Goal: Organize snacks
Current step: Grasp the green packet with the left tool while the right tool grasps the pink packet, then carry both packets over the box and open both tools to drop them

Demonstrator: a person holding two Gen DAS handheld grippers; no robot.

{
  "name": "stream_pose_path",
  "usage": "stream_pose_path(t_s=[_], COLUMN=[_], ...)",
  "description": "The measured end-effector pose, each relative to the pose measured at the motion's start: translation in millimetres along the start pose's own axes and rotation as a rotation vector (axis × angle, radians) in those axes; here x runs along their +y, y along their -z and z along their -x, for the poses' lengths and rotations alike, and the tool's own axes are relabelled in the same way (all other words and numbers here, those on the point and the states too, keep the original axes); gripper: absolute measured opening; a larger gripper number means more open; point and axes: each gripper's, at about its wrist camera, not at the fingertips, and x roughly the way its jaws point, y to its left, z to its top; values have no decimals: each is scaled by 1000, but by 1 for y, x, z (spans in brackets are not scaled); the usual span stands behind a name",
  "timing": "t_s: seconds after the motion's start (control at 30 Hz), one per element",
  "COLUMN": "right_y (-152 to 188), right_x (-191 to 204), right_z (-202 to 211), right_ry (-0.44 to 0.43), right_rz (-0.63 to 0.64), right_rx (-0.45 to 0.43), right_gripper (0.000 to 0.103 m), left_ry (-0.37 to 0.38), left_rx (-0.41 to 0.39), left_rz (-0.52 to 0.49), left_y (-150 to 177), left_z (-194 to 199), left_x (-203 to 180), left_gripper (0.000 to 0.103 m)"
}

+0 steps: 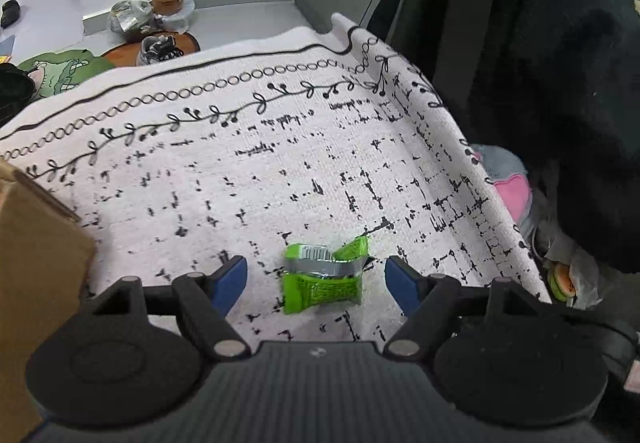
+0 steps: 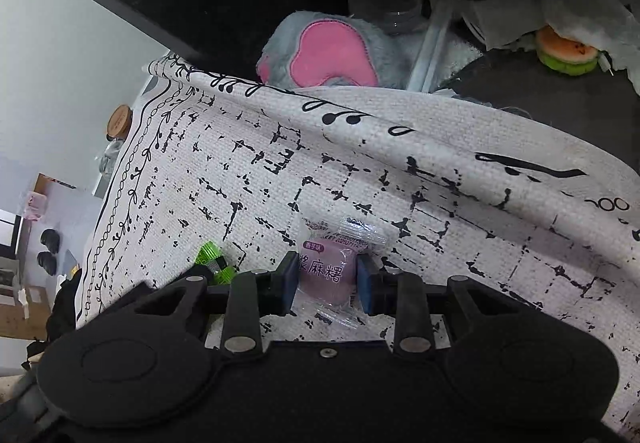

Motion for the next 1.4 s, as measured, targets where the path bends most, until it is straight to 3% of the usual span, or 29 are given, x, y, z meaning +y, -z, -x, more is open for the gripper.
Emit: stream_pose_path(t_s=[0.07, 0.17, 0.2, 0.33, 0.77, 1.4], right_y=[2, 3, 3, 4, 16, 48], right_x=[2, 4, 5, 9, 30, 30], right_z=[0, 0, 0, 1, 30, 100], right_ry=[2, -3, -10, -51, -158, -182], right_rz=[4, 24, 29, 43, 160, 215], right_rx=[0, -3, -3, 7, -61, -169], right_gripper=[31, 30, 30, 29, 29, 29], left_ry=[-28, -63, -71, -48, -67, -72], left_rx=[33, 41, 39, 44, 1, -102], left_rz=[15, 24, 16, 20, 17, 56], left_y=[0, 2, 2, 3, 9, 29], left_z=[-11, -15, -14, -5, 45, 143], left_x=[2, 7, 6, 11, 17, 50], left_gripper=[73, 55, 43, 33, 33, 33])
